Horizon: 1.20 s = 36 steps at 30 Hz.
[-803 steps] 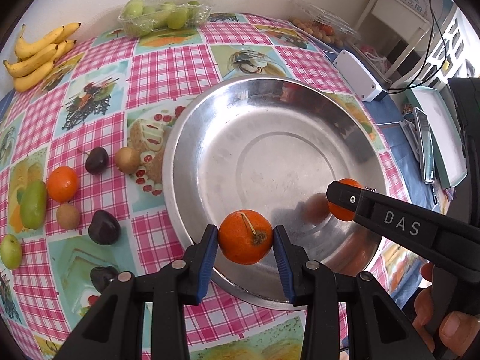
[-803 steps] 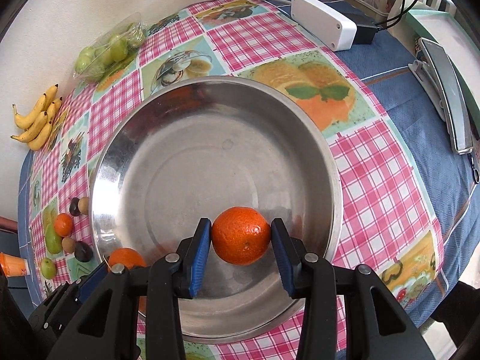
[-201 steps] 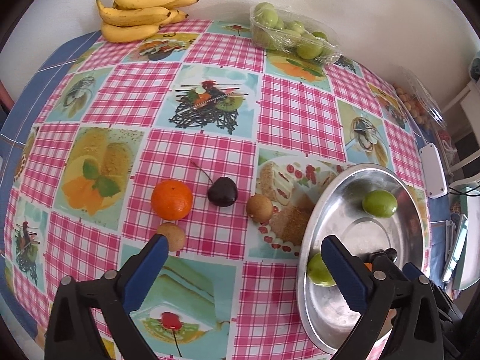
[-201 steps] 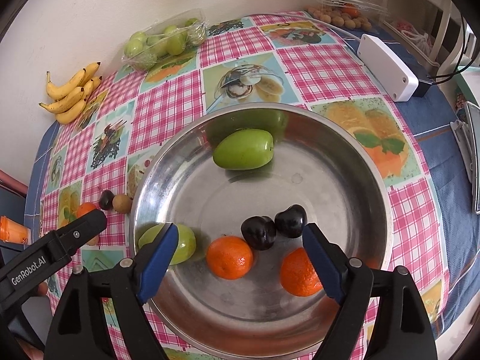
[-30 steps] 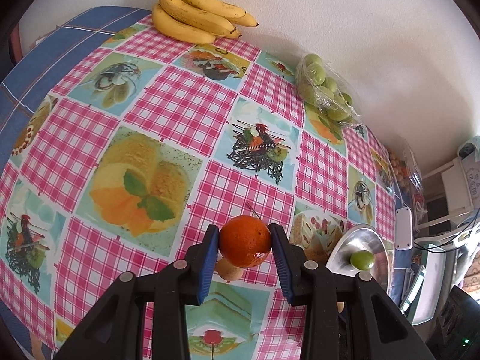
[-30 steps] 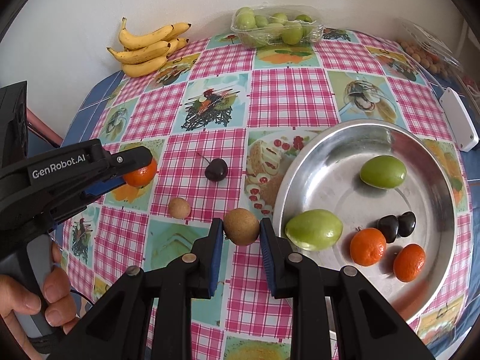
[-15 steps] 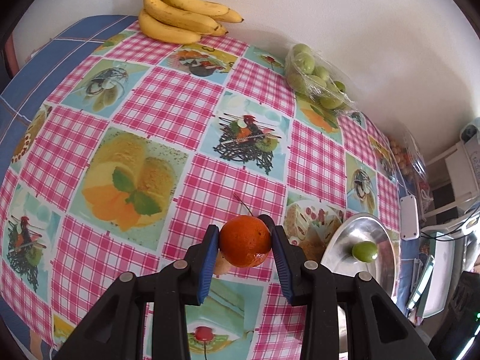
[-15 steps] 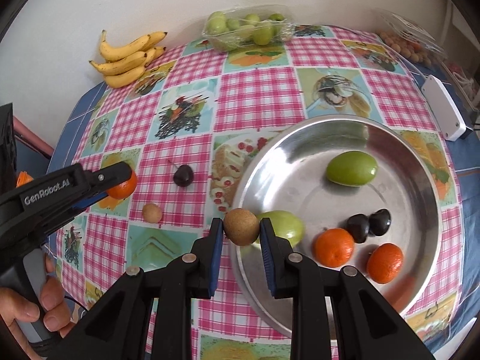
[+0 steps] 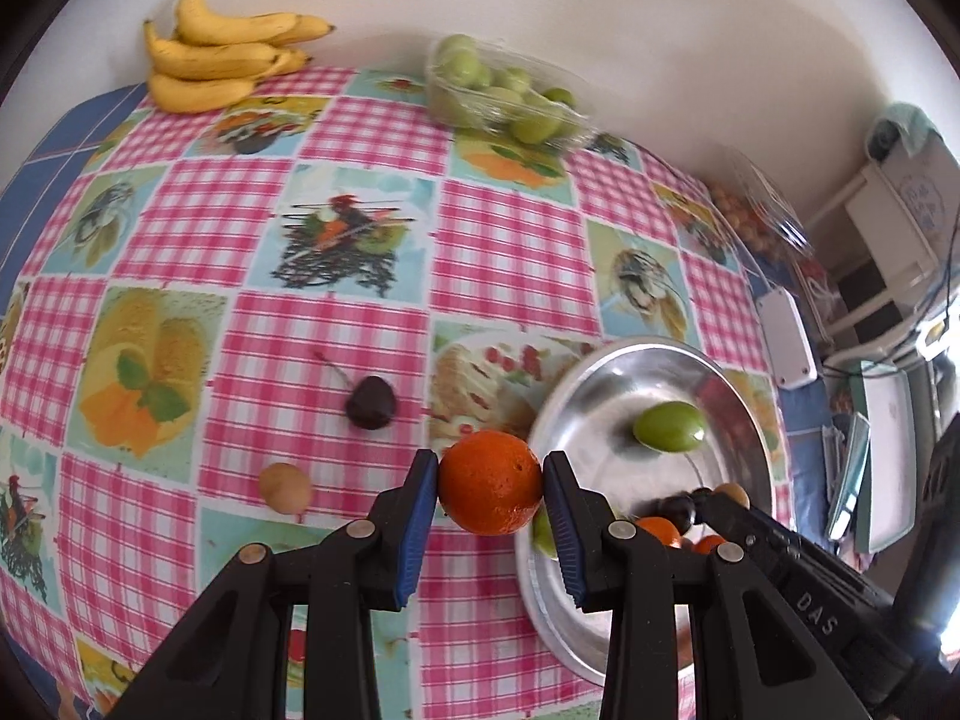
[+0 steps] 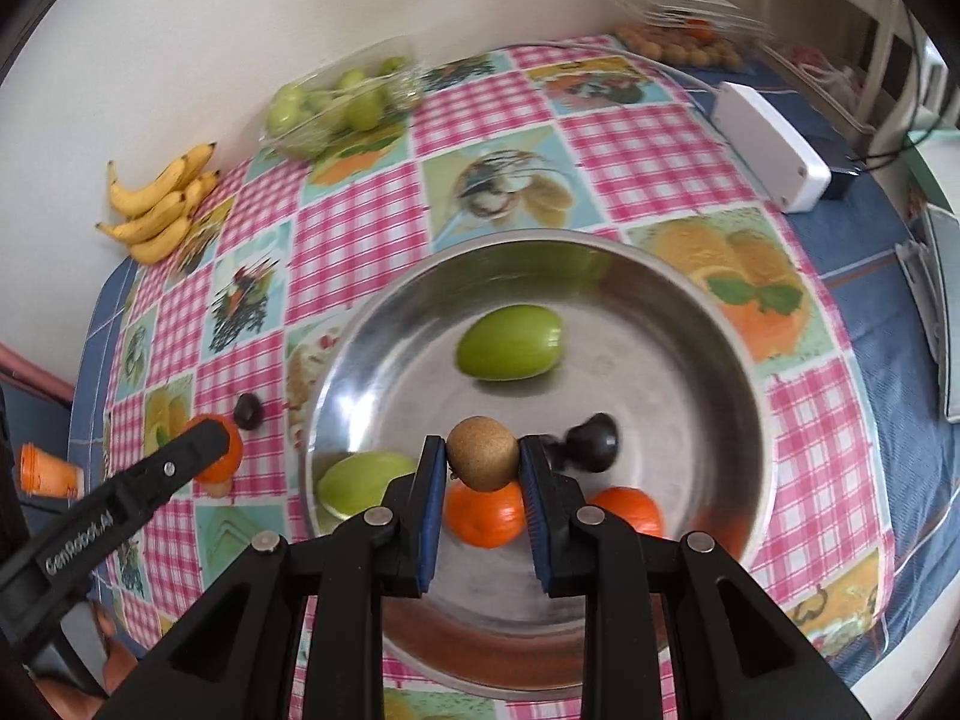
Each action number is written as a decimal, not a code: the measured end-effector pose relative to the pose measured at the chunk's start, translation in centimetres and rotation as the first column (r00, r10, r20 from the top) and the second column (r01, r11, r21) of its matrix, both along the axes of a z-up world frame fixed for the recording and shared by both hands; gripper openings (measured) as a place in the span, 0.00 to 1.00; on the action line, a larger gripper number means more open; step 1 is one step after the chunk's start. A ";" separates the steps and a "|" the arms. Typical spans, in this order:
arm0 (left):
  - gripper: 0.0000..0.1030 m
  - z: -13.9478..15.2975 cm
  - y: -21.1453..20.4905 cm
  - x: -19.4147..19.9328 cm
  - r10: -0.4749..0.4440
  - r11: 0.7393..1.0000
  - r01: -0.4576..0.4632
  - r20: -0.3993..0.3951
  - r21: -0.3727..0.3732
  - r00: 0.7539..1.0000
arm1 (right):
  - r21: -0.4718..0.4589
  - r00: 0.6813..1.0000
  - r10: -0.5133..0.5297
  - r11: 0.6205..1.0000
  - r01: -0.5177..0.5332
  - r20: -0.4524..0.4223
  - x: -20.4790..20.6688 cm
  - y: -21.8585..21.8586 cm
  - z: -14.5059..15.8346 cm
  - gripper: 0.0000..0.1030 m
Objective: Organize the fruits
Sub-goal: 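Carry the mandarin with the left tool while the right tool carries the kiwi over the bowl, then open the left tool to drop the mandarin while the right tool releases the kiwi into the bowl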
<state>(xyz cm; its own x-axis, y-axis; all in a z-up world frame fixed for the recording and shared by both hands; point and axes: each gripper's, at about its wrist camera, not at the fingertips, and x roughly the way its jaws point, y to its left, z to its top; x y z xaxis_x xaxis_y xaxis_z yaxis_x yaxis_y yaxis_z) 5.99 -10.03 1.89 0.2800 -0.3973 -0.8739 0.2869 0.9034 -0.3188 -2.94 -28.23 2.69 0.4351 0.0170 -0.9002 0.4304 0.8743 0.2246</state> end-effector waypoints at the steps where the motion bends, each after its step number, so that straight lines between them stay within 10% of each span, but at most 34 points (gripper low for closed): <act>1: 0.37 0.0 -0.5 -0.2 -0.010 1.000 0.010 0.000 -0.002 1.000 | 0.001 1.000 -0.013 1.000 0.013 -0.001 -0.2 -0.5 -0.1 0.25; 36: 0.39 -1.7 -5.5 -1.2 -0.166 0.986 0.167 0.036 -0.030 0.986 | -0.007 0.998 -0.058 0.998 0.058 -0.013 0.1 -2.8 -1.6 0.25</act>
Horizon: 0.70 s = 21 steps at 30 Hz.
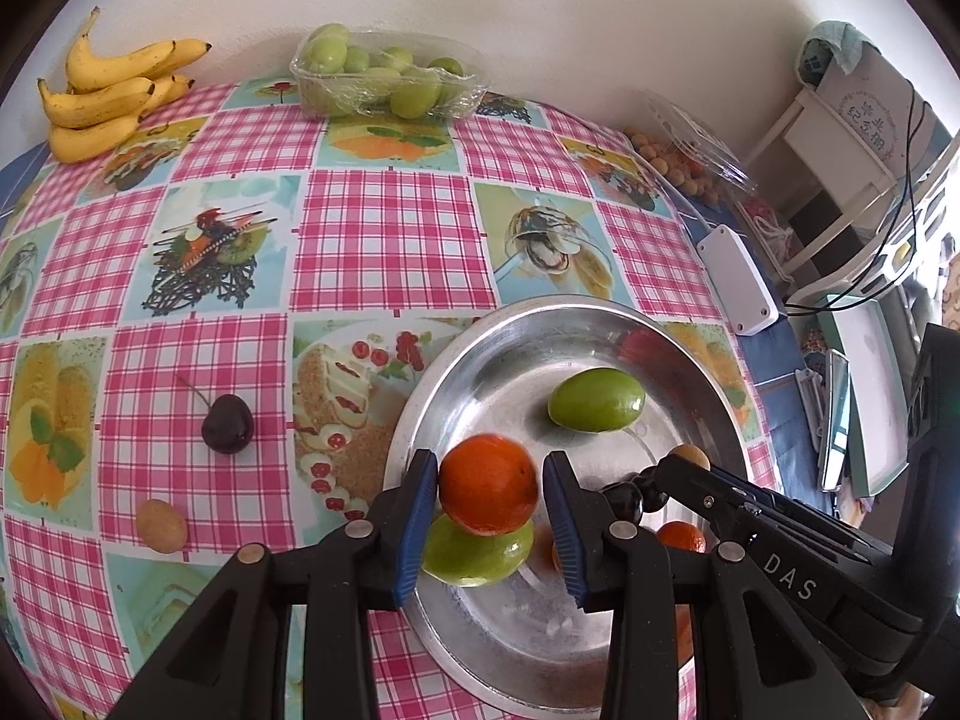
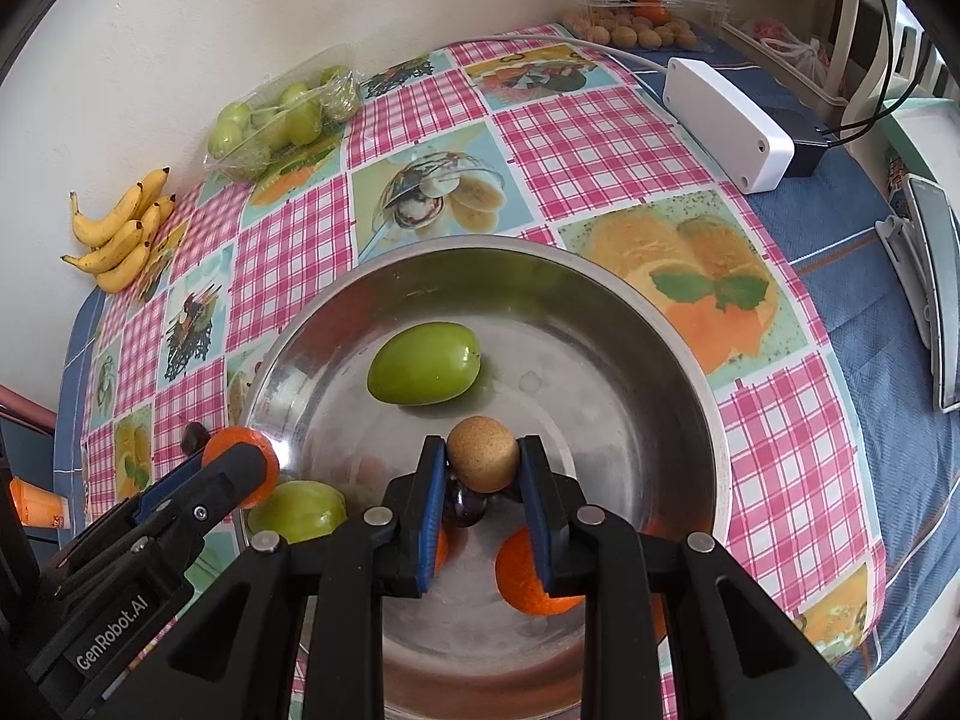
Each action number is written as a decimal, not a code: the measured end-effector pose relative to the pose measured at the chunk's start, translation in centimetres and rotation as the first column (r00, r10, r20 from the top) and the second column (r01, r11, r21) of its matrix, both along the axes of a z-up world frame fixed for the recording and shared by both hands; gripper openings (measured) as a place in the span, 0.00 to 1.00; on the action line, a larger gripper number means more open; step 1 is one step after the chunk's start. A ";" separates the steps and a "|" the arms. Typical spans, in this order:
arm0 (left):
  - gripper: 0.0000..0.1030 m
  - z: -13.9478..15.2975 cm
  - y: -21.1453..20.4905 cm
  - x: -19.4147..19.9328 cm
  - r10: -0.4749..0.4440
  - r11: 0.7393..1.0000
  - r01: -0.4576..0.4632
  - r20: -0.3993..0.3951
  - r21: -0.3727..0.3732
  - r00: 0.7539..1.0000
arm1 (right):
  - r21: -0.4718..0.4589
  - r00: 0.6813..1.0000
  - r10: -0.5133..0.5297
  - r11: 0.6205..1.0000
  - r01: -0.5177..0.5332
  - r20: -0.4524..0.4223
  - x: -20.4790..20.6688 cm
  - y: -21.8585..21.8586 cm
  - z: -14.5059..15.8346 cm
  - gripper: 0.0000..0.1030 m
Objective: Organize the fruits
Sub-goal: 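Open the left tool to drop the mandarin while the right tool releases the kiwi into the bowl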
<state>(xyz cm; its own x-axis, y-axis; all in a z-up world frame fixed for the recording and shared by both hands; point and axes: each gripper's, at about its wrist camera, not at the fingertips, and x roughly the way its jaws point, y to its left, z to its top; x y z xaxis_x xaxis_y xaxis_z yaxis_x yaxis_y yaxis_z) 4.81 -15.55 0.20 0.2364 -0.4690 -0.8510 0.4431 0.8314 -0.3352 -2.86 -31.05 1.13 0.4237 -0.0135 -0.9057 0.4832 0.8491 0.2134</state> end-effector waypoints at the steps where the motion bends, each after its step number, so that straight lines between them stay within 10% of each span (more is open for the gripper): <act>1: 0.40 0.0 0.0 0.0 0.000 1.000 0.000 -0.003 -0.004 1.000 | -0.002 1.000 0.001 1.000 -0.001 0.000 0.0 0.0 0.0 0.25; 21: 0.69 -0.9 3.9 1.6 0.193 0.975 -0.186 -0.052 0.125 0.980 | -0.028 1.000 0.030 0.999 -0.030 -0.008 0.4 0.4 0.1 0.62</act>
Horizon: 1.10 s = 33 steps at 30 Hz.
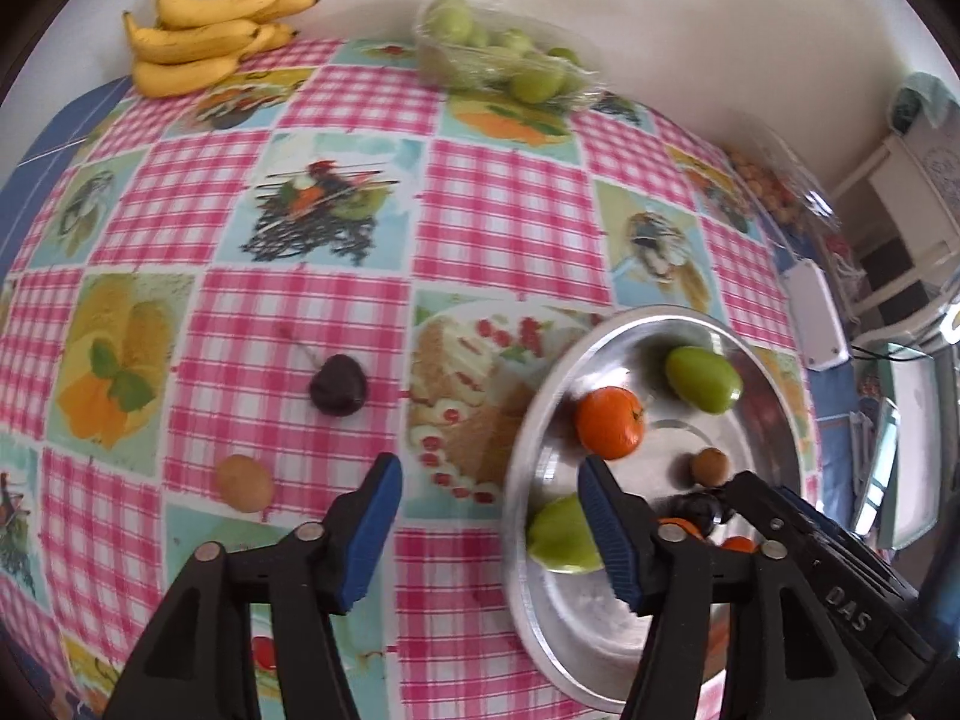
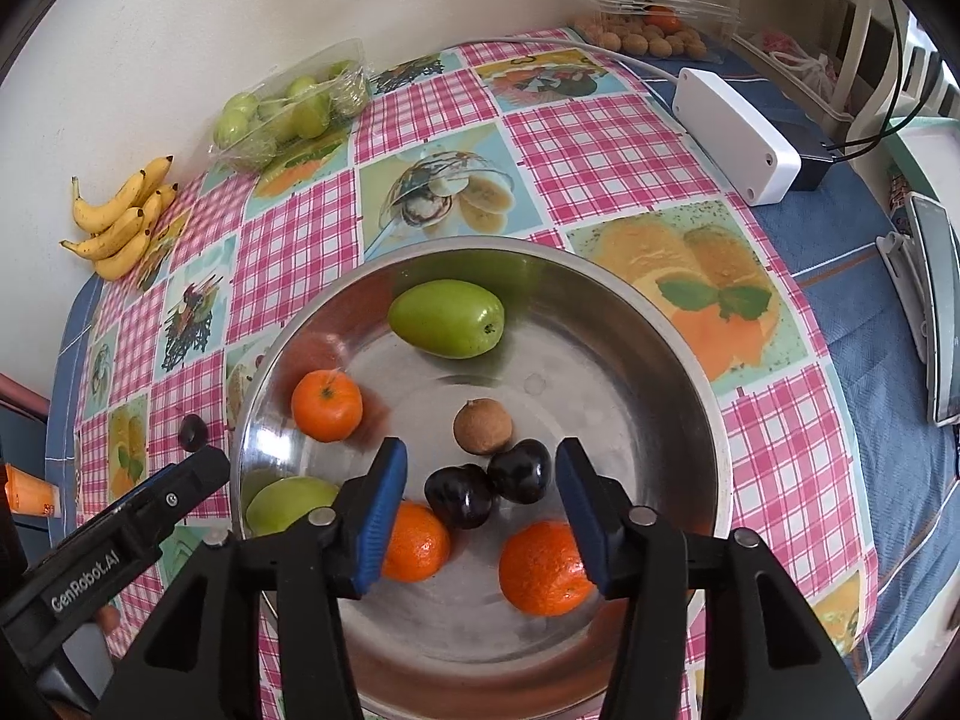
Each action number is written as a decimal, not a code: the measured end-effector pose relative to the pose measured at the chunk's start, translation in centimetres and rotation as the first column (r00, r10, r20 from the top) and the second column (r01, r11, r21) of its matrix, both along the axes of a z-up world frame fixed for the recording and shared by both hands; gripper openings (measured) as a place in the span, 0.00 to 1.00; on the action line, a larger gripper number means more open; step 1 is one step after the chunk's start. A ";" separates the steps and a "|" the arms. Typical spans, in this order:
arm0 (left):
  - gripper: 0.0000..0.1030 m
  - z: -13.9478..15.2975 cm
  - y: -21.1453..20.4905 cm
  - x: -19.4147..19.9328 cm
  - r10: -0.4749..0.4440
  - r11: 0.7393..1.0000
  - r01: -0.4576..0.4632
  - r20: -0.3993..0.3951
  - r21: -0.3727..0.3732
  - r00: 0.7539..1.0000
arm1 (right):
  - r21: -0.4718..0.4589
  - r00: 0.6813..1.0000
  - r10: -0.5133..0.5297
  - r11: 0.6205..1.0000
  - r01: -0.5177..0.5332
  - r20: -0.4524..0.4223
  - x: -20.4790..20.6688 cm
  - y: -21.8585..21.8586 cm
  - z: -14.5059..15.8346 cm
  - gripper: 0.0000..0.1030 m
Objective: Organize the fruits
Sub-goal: 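Open the left tool to drop the mandarin while the right tool releases the kiwi into the bowl, then move the left tool toward the small brown kiwi while the right tool heads to the dark cherry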
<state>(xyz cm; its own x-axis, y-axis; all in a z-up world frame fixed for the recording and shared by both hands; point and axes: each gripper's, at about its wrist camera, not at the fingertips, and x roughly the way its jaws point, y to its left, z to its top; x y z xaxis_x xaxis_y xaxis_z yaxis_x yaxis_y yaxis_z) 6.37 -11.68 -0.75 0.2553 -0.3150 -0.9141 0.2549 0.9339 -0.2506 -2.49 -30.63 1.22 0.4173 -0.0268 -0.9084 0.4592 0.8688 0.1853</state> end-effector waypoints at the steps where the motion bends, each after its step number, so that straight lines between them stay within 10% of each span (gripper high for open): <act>1: 0.73 -0.1 0.3 0.1 0.016 1.000 -0.016 -0.003 0.010 1.000 | -0.005 1.000 0.004 1.000 -0.004 0.001 0.1 0.1 0.0 0.66; 9: 0.98 -0.1 2.2 0.6 0.111 0.993 -0.111 0.016 0.031 0.994 | -0.030 0.999 0.040 0.999 -0.041 -0.011 0.5 0.7 -0.3 0.80; 33: 1.00 -0.5 4.6 0.5 0.158 0.983 -0.165 0.079 0.086 0.984 | -0.003 0.998 0.046 0.999 -0.046 0.044 0.2 1.2 -0.4 0.96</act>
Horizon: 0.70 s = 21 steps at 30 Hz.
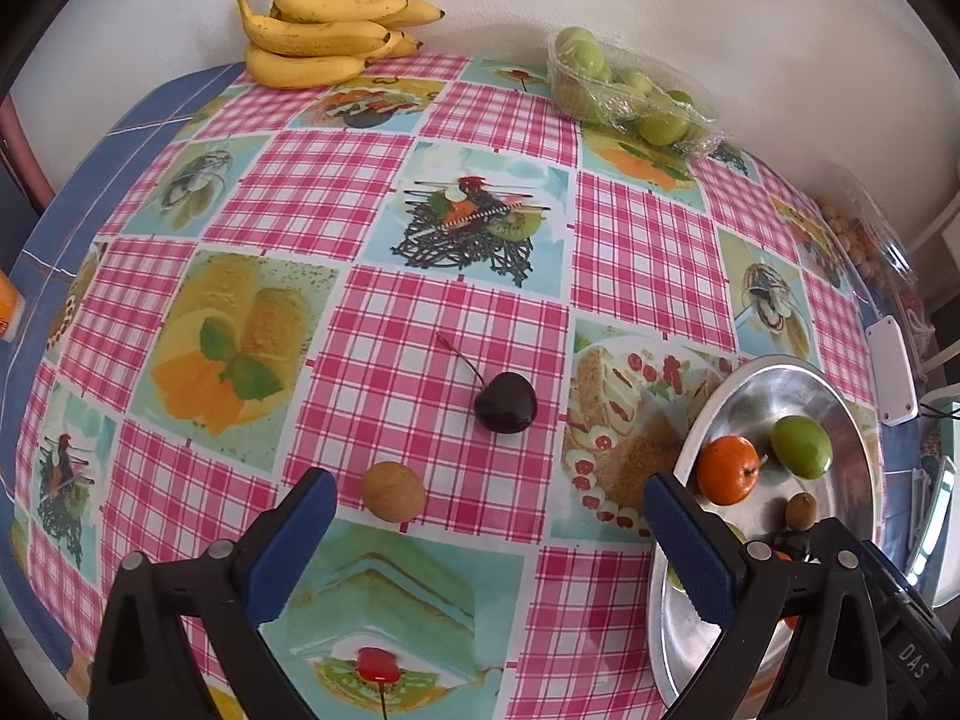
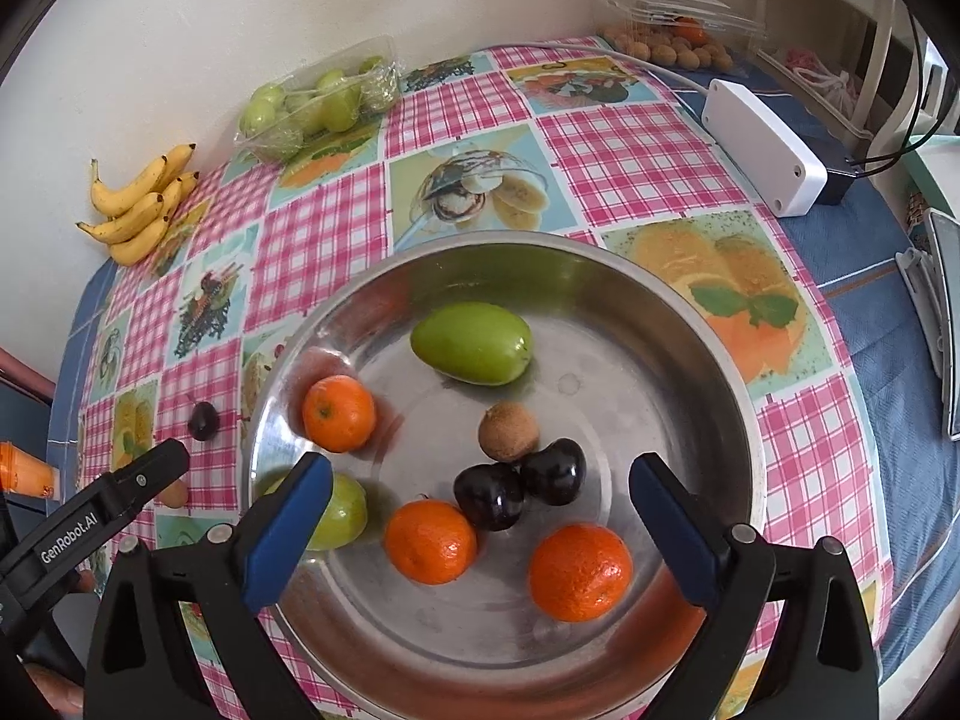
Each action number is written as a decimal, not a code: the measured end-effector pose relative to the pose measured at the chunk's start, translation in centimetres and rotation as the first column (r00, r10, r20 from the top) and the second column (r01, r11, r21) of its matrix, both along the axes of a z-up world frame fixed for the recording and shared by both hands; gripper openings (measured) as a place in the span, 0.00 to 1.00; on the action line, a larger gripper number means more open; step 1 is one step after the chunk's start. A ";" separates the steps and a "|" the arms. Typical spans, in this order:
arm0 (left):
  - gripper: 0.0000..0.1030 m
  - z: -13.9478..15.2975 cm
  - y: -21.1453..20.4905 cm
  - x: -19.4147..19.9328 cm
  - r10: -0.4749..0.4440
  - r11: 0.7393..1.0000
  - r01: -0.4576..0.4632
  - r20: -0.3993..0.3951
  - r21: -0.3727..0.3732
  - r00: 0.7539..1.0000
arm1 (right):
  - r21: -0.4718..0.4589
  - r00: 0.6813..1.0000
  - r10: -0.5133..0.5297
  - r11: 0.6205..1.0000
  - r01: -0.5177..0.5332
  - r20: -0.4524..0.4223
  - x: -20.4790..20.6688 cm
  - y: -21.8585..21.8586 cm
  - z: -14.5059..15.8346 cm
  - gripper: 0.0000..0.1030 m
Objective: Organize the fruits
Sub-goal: 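Move the left tool toward the small brown kiwi while the right tool heads to the dark cherry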
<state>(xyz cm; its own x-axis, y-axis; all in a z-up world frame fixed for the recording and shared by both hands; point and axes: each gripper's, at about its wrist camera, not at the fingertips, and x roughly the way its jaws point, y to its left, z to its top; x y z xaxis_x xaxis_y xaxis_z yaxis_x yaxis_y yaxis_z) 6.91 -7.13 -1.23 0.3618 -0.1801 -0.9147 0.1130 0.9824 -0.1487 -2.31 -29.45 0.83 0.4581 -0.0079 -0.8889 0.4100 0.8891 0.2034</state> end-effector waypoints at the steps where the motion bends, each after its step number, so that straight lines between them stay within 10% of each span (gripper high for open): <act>1: 1.00 0.1 0.2 0.0 0.002 1.000 -0.002 0.004 -0.004 1.000 | 0.009 1.000 0.000 1.000 0.000 0.010 -0.1 0.0 0.1 0.96; 21: 1.00 -0.1 8.5 2.1 0.151 0.984 -0.156 -0.063 -0.089 0.986 | -0.023 0.993 0.122 0.992 -0.122 -0.002 2.2 6.4 1.2 0.96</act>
